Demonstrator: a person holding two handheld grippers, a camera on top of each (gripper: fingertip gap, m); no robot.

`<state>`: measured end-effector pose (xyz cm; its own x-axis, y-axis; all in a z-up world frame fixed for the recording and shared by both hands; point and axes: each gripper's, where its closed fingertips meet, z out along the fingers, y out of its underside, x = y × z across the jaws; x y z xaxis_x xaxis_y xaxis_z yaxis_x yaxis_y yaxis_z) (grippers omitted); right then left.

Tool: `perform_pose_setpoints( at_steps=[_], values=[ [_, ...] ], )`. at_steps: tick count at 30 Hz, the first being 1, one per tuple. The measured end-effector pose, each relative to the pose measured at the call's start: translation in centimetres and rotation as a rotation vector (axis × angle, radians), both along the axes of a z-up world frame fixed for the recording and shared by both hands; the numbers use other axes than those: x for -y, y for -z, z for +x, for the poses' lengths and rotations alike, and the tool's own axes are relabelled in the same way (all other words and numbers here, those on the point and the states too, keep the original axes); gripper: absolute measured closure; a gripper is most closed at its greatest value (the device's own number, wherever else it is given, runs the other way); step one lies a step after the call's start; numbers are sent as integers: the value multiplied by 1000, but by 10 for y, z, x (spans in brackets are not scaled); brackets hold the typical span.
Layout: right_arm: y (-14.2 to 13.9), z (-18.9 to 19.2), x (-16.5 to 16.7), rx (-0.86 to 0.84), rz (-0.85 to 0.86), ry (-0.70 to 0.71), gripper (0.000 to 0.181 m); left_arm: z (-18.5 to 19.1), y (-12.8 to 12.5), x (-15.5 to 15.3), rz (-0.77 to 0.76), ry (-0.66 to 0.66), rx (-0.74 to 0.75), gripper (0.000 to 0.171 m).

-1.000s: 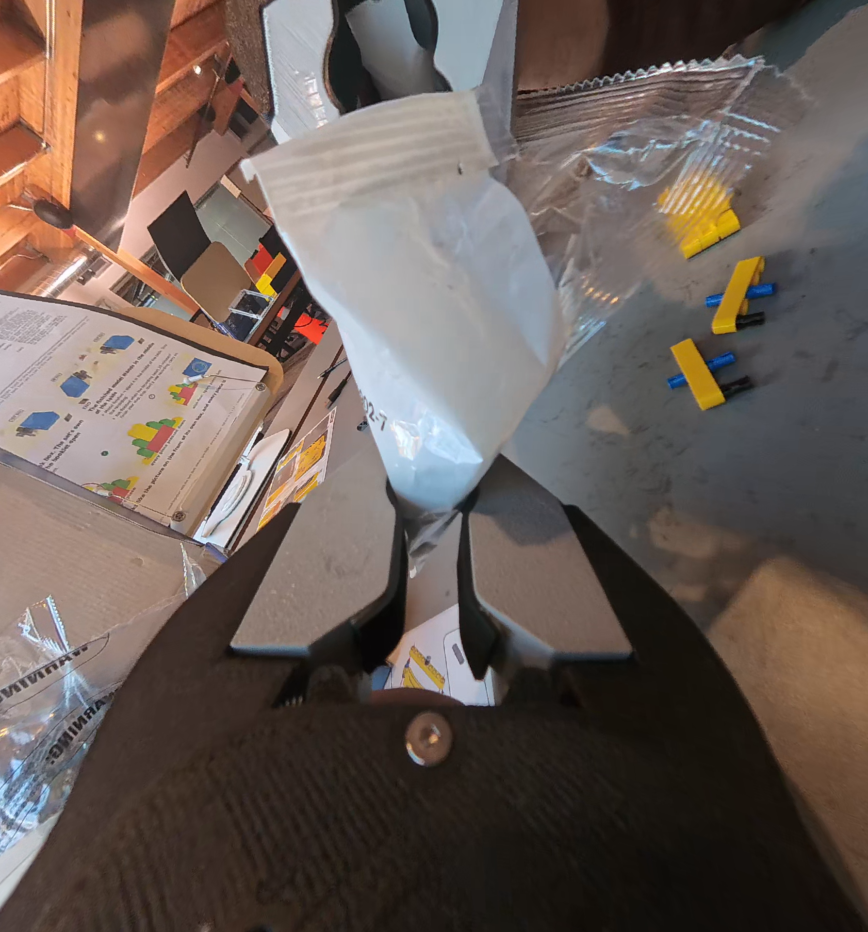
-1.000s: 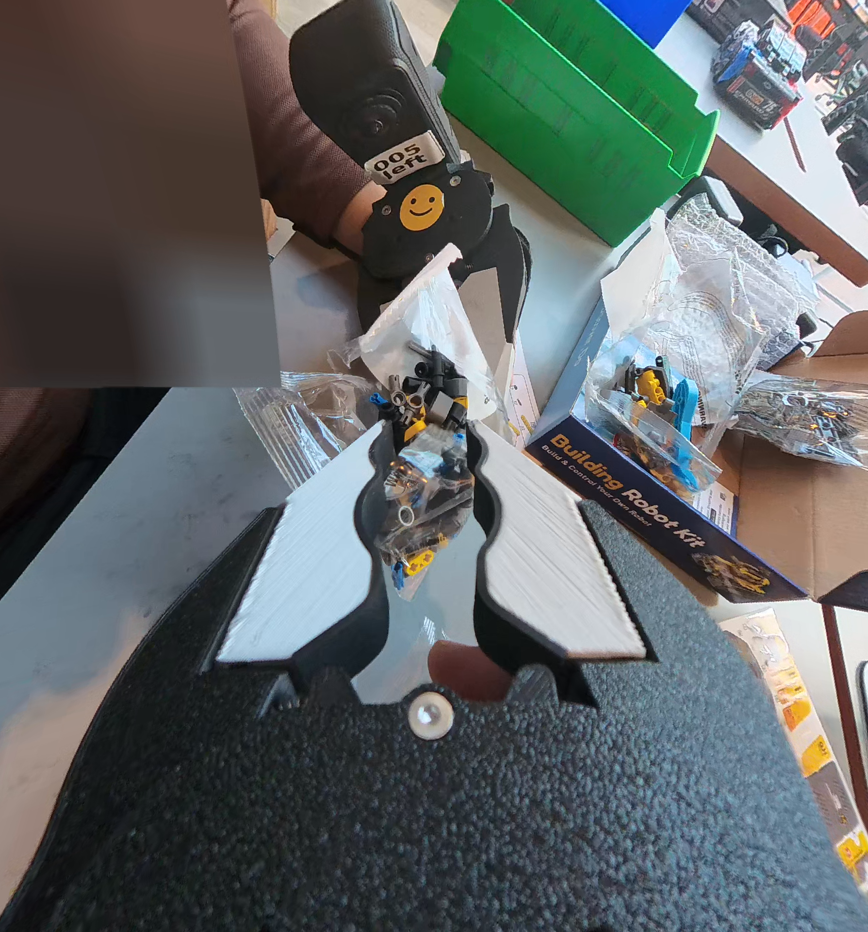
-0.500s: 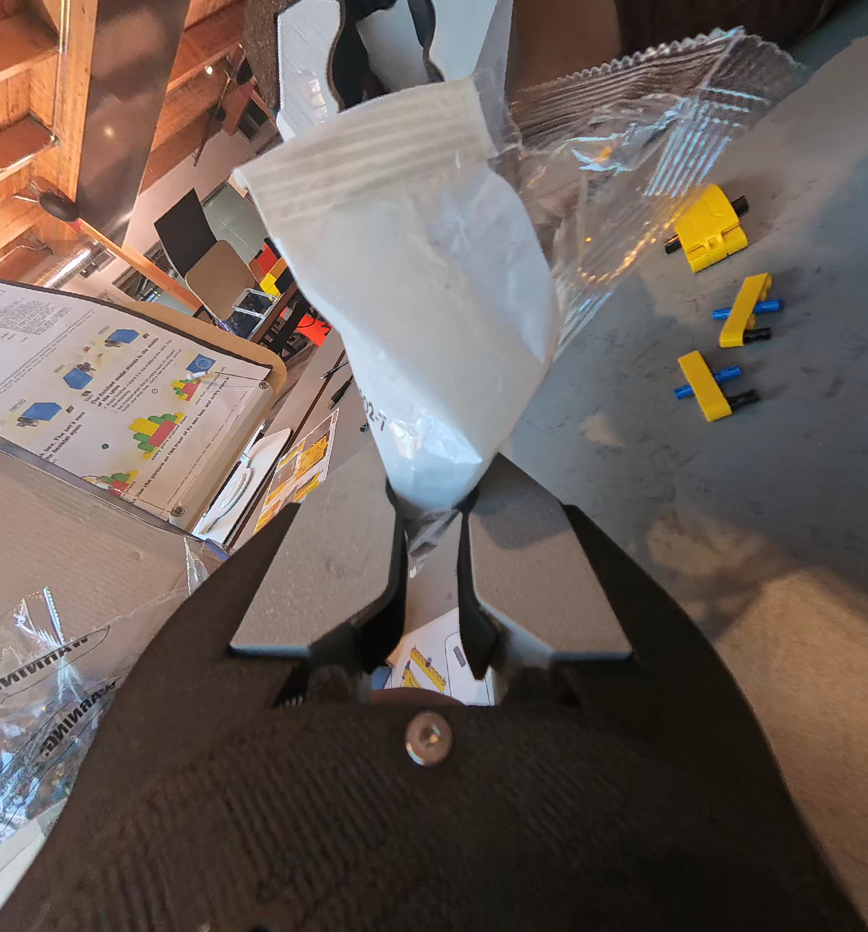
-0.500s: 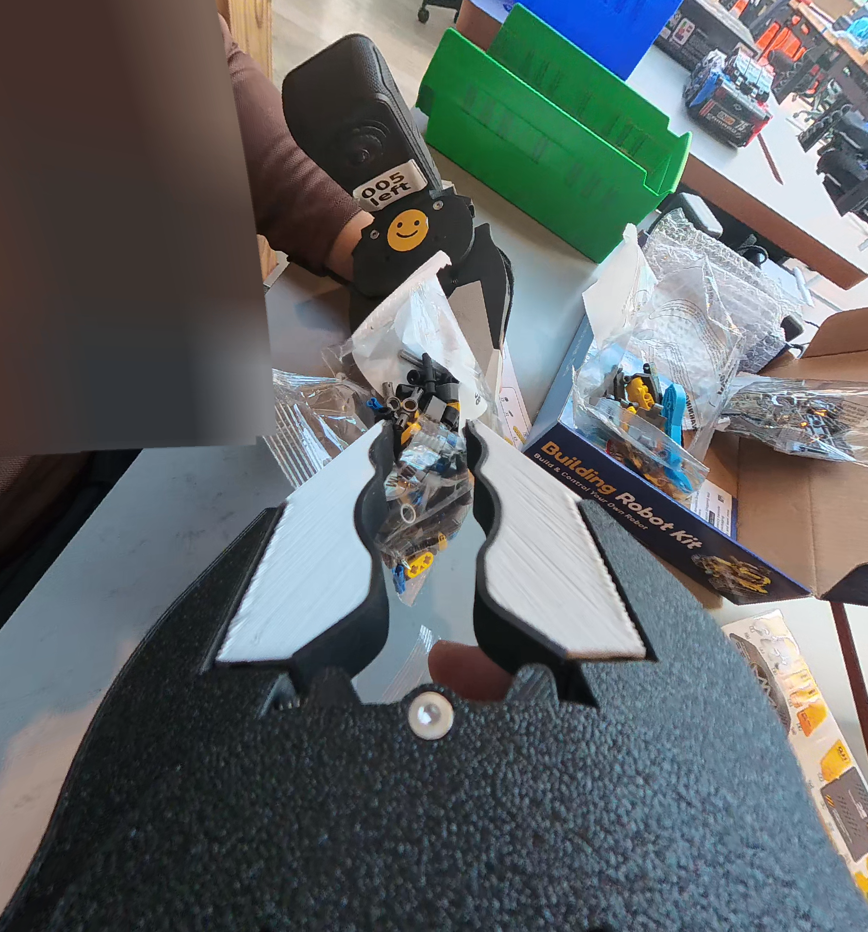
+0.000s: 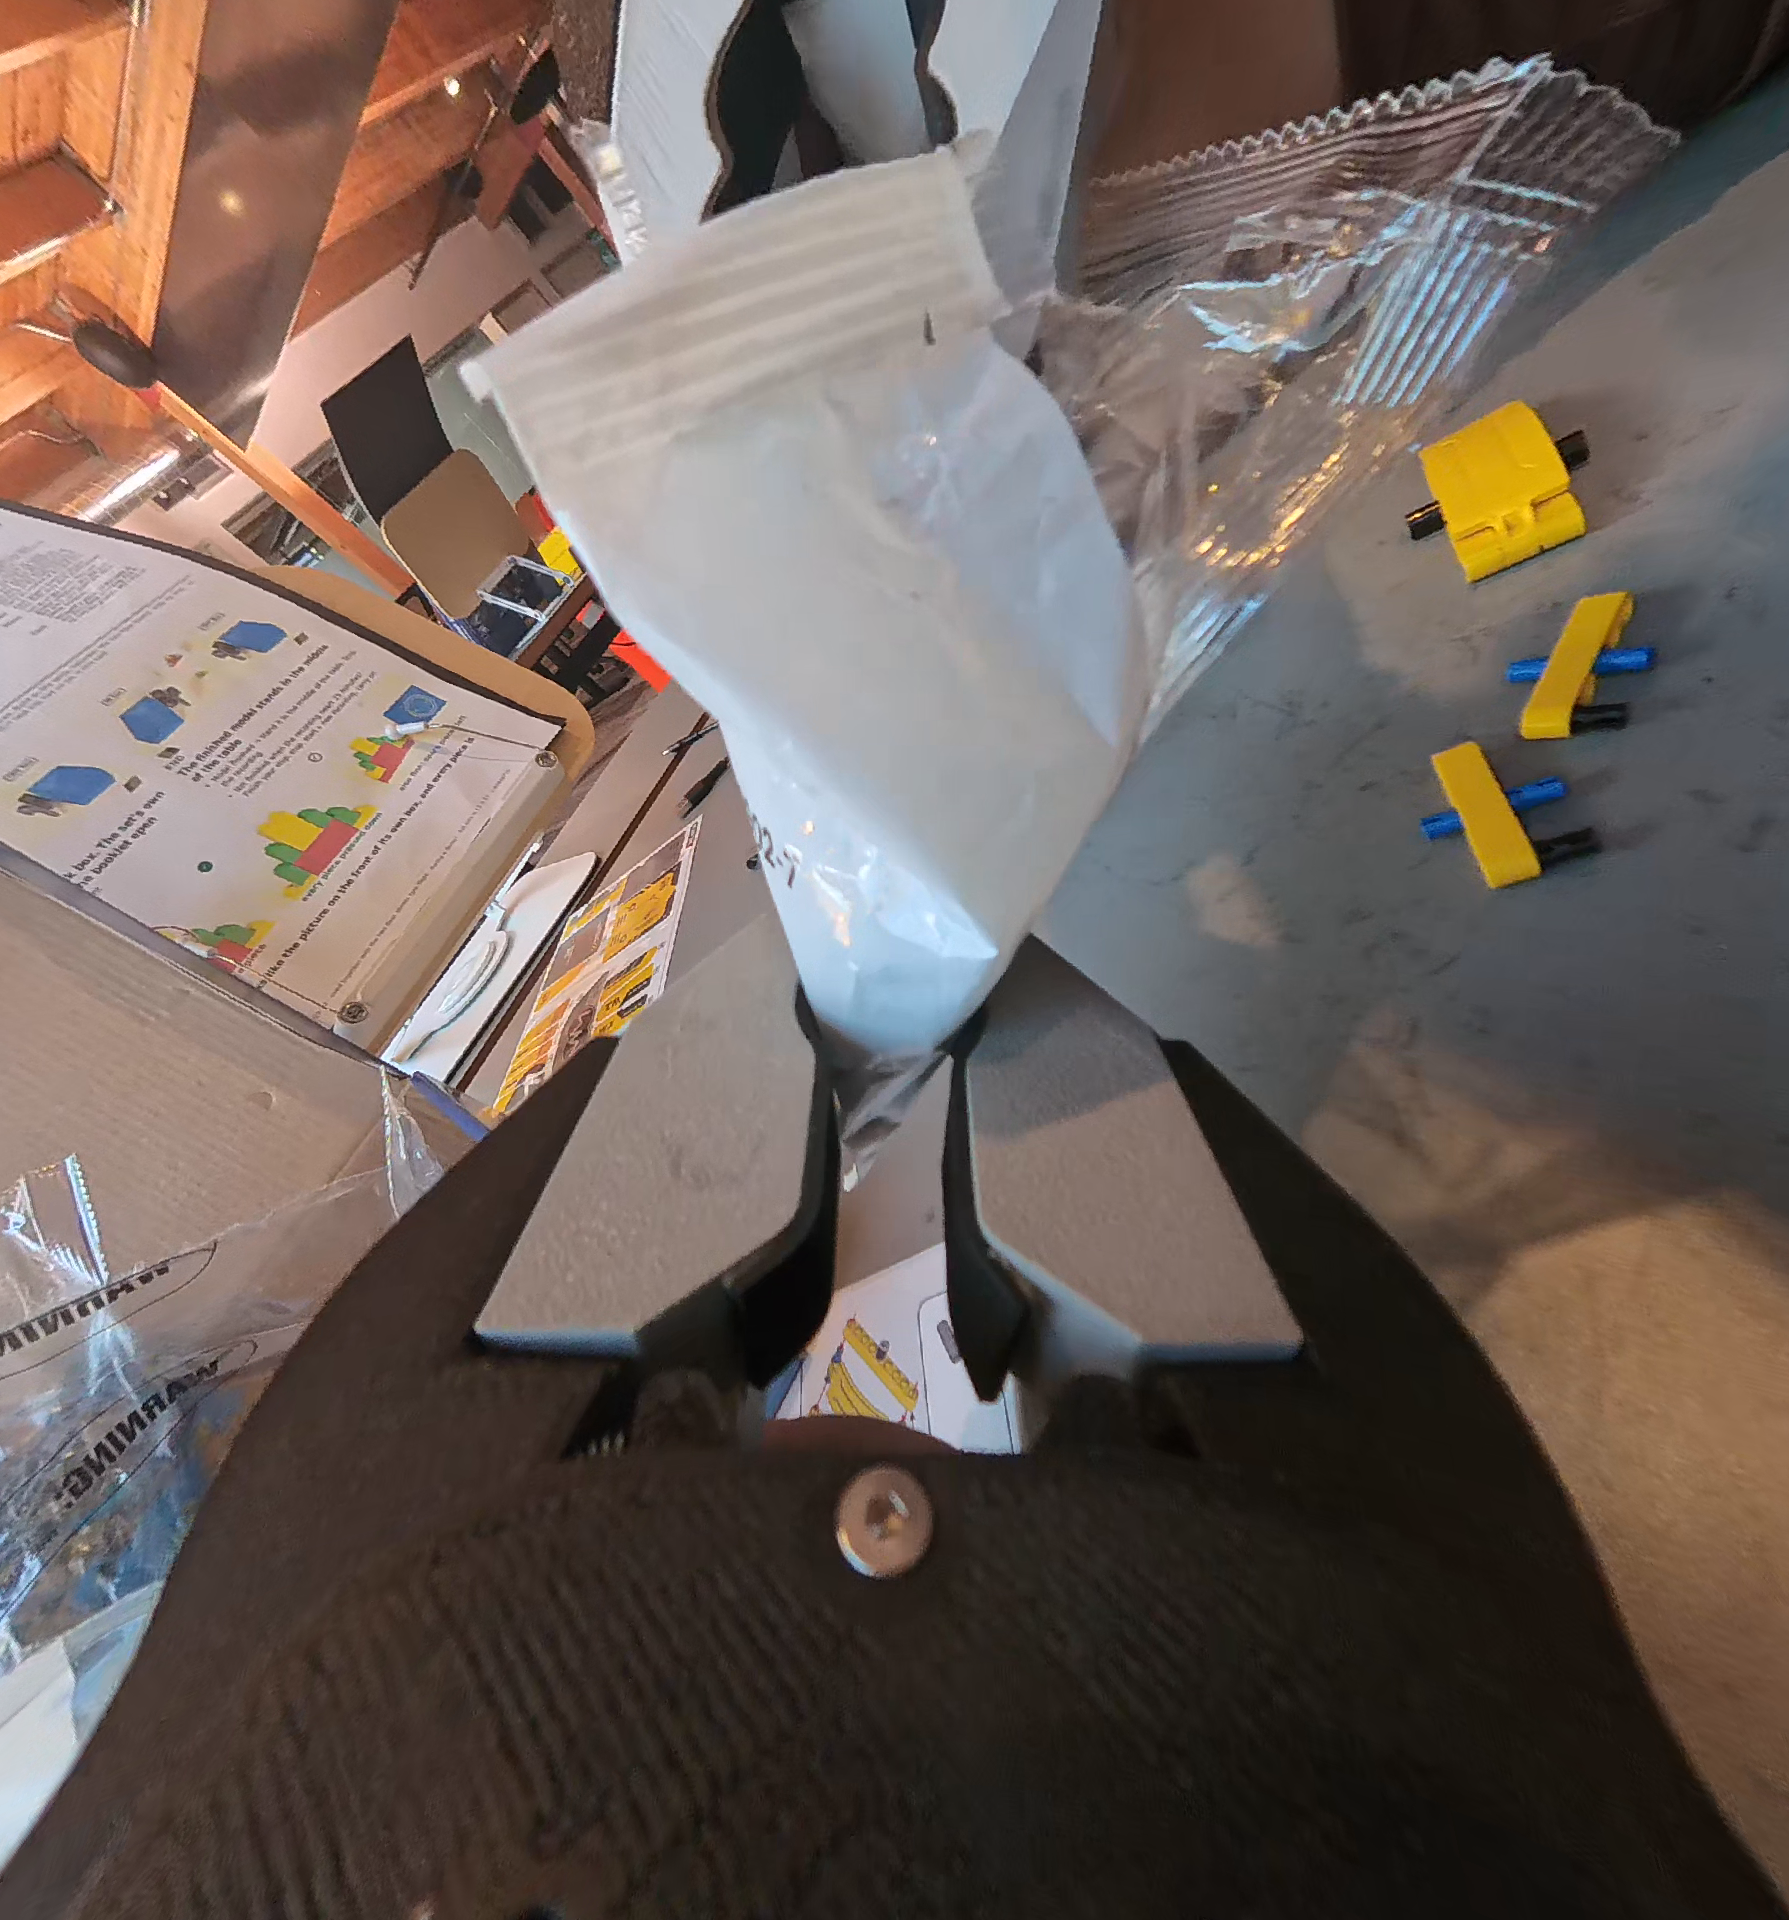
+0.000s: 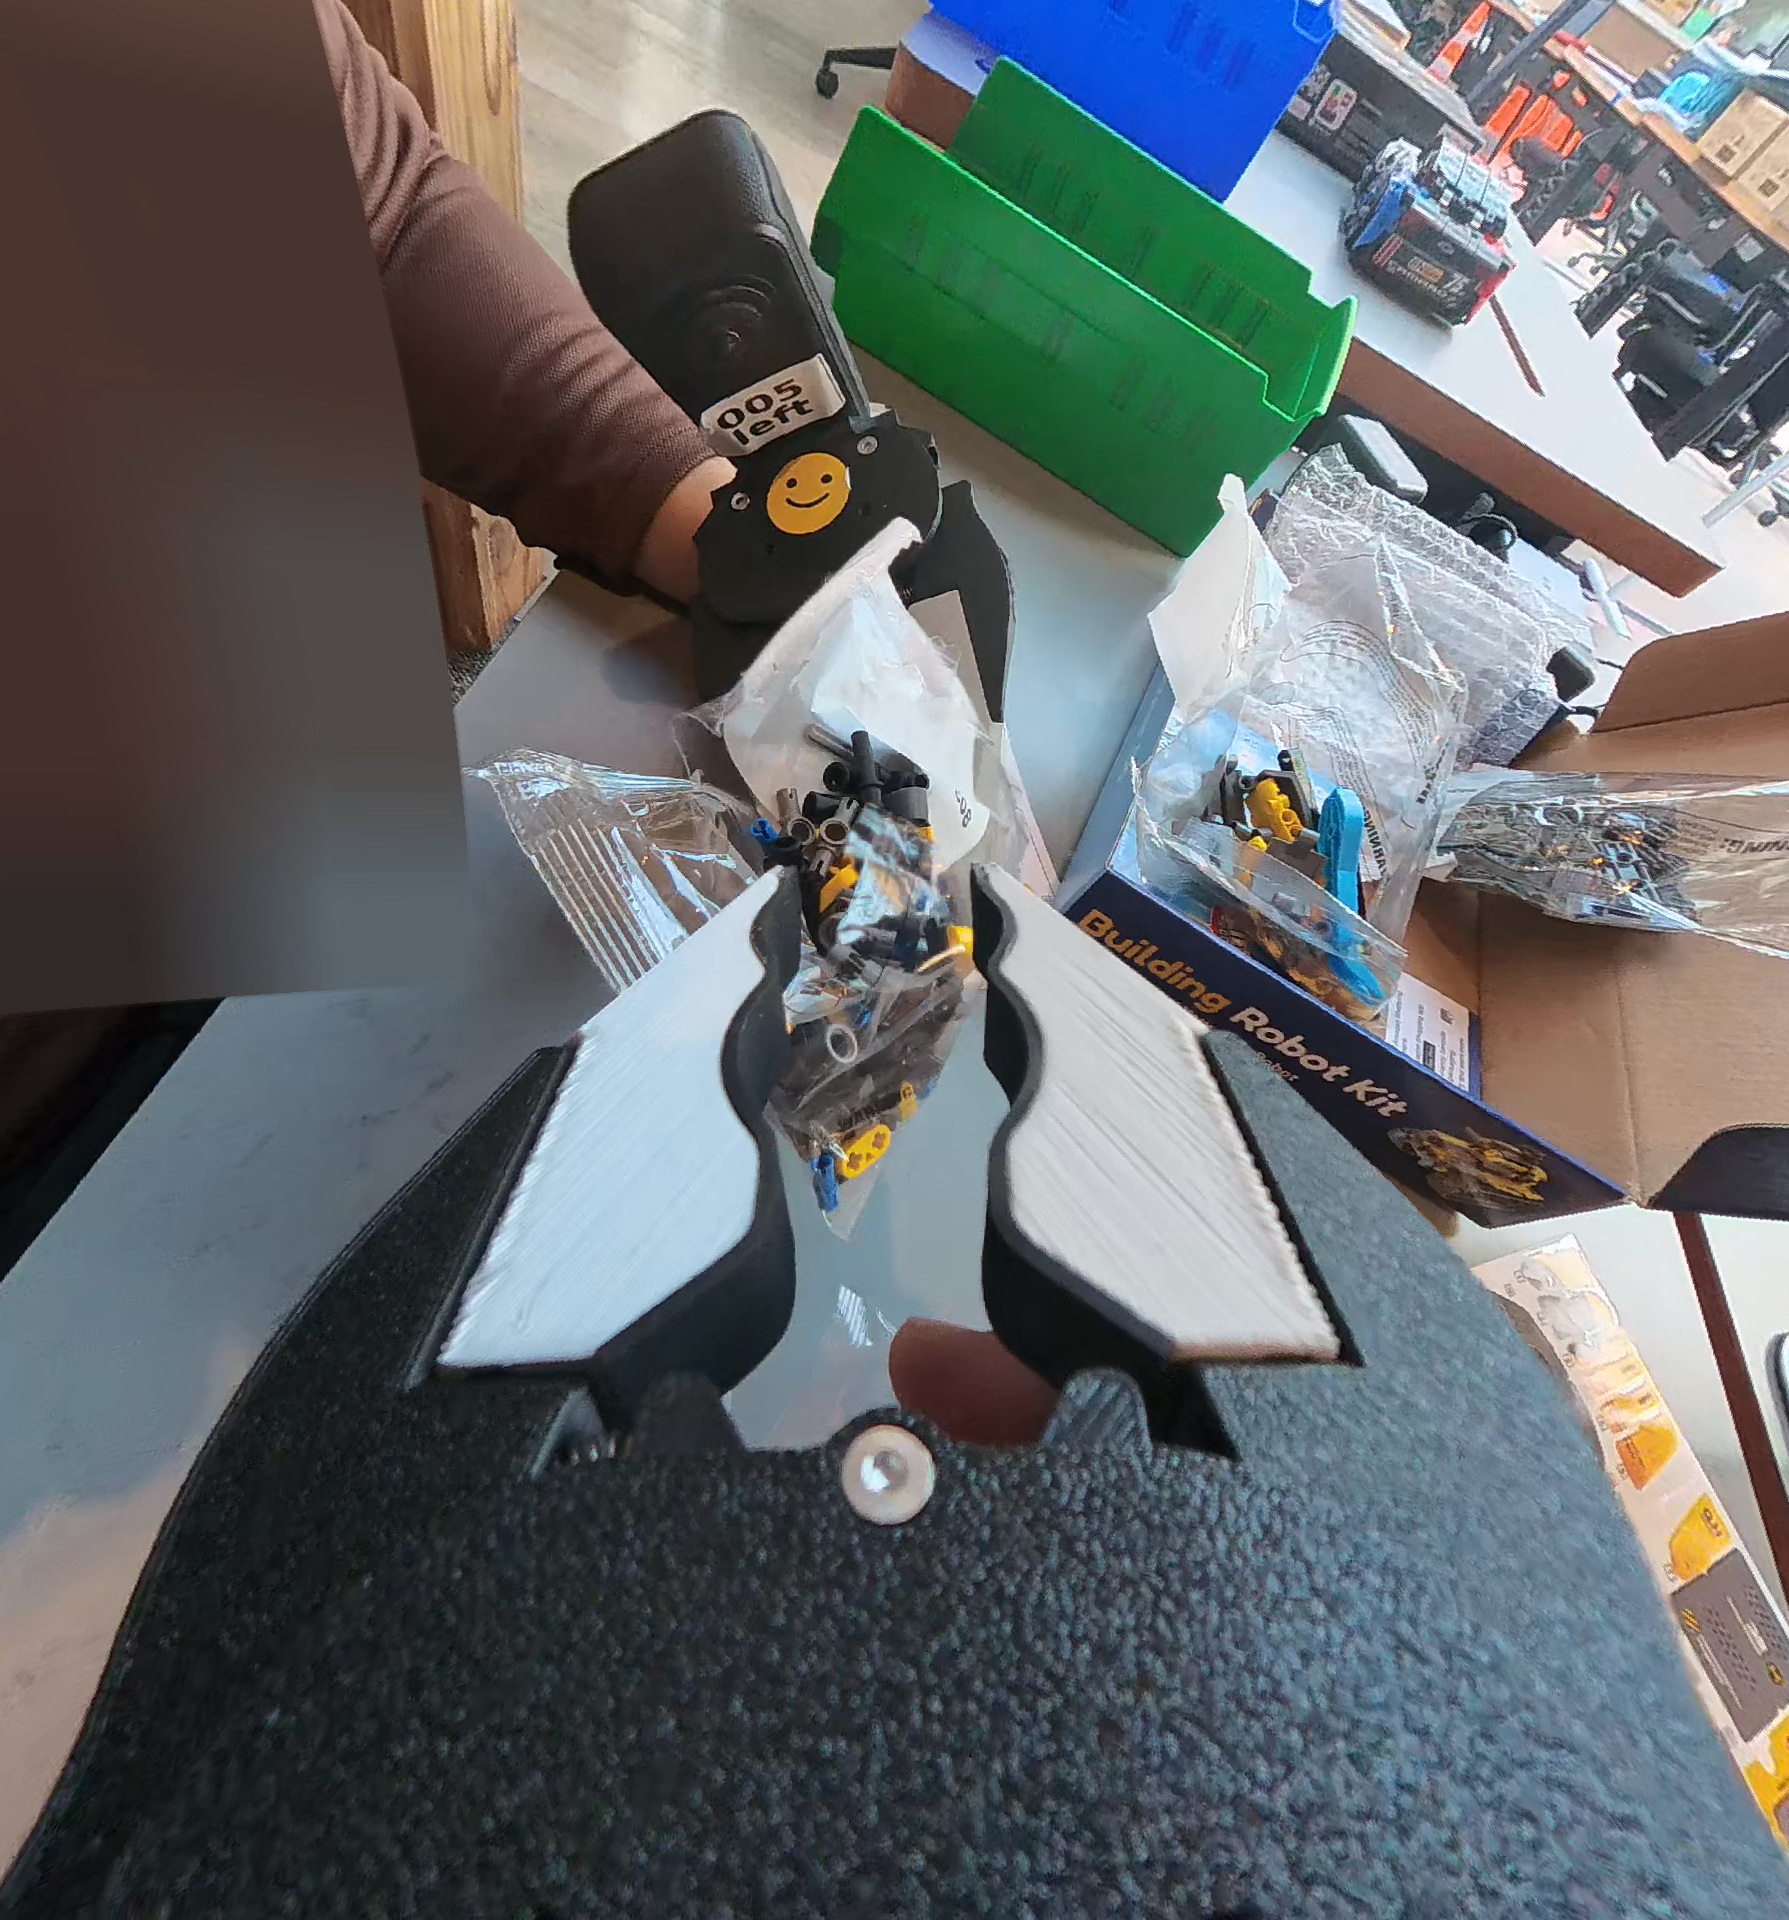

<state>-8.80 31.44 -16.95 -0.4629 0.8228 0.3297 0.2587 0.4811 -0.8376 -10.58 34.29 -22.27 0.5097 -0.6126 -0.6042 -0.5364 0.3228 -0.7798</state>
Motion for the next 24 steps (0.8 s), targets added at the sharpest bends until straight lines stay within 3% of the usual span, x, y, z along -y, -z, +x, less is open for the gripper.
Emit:
perform_pose_setpoints(
  at_steps=[11,14,17,22,24],
  values=[
    [-8,2,-16,-19,-21,44,143,-3,0,-5,-8,-34,4,159],
    [0,-2,-38,11,39,145,144,-11,6,-15,-14,-111,-36,159],
    [11,-1,-54,58,93,209,158,-14,10,-20,-13,-150,-74,159],
    [26,8,-55,136,119,174,165,-18,17,-26,6,-224,-155,159],
    [31,9,-60,156,145,187,159,-21,19,-28,17,-244,-181,158]
  ],
)
